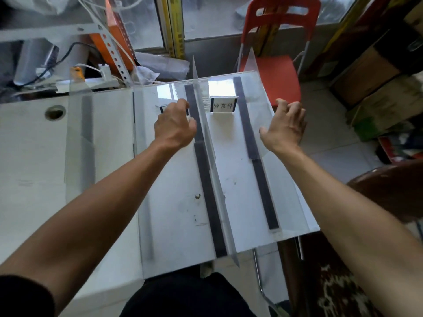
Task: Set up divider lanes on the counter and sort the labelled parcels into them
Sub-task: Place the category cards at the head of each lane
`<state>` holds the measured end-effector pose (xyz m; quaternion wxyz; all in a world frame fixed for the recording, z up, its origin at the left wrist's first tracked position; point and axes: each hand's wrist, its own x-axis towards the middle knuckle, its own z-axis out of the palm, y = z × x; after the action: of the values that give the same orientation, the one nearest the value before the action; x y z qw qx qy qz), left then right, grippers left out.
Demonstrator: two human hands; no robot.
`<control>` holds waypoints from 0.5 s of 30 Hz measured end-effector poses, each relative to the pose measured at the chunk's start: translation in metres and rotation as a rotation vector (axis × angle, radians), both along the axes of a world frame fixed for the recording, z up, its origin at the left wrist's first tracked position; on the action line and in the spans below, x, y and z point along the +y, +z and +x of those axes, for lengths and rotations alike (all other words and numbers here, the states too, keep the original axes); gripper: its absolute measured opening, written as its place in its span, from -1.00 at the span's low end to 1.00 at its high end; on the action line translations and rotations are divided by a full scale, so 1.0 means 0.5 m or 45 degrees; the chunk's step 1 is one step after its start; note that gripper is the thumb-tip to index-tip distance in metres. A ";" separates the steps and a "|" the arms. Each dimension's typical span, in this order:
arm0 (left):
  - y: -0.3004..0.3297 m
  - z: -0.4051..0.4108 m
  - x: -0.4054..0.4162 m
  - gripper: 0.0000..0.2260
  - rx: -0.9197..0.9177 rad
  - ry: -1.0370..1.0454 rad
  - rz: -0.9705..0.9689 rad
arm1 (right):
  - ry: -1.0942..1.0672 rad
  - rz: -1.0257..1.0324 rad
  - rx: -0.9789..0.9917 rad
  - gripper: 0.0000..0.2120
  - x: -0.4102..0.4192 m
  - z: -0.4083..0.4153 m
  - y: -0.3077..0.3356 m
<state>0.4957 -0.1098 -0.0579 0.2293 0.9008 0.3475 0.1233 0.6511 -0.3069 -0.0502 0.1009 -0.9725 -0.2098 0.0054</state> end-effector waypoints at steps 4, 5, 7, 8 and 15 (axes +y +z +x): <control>0.005 -0.011 -0.049 -0.74 -0.025 -0.001 -0.090 | -0.200 -0.179 0.300 -0.54 -0.051 -0.027 -0.008; 0.006 -0.013 -0.057 -0.75 -0.030 -0.007 -0.107 | -0.206 -0.191 0.331 -0.62 -0.059 -0.031 -0.012; 0.007 -0.015 -0.069 -0.75 -0.038 -0.026 -0.129 | -0.204 -0.173 0.343 -0.68 -0.071 -0.037 -0.020; 0.009 -0.015 -0.072 -0.74 -0.040 -0.033 -0.139 | -0.200 -0.157 0.335 -0.69 -0.075 -0.039 -0.022; 0.016 -0.003 -0.068 -0.69 0.027 -0.027 -0.156 | -0.156 -0.163 0.240 -0.75 -0.080 -0.023 -0.028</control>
<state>0.4942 -0.1436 -0.0498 0.2815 0.8900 0.3473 0.0898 0.6398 -0.3468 -0.0640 0.0581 -0.9831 -0.1389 0.1040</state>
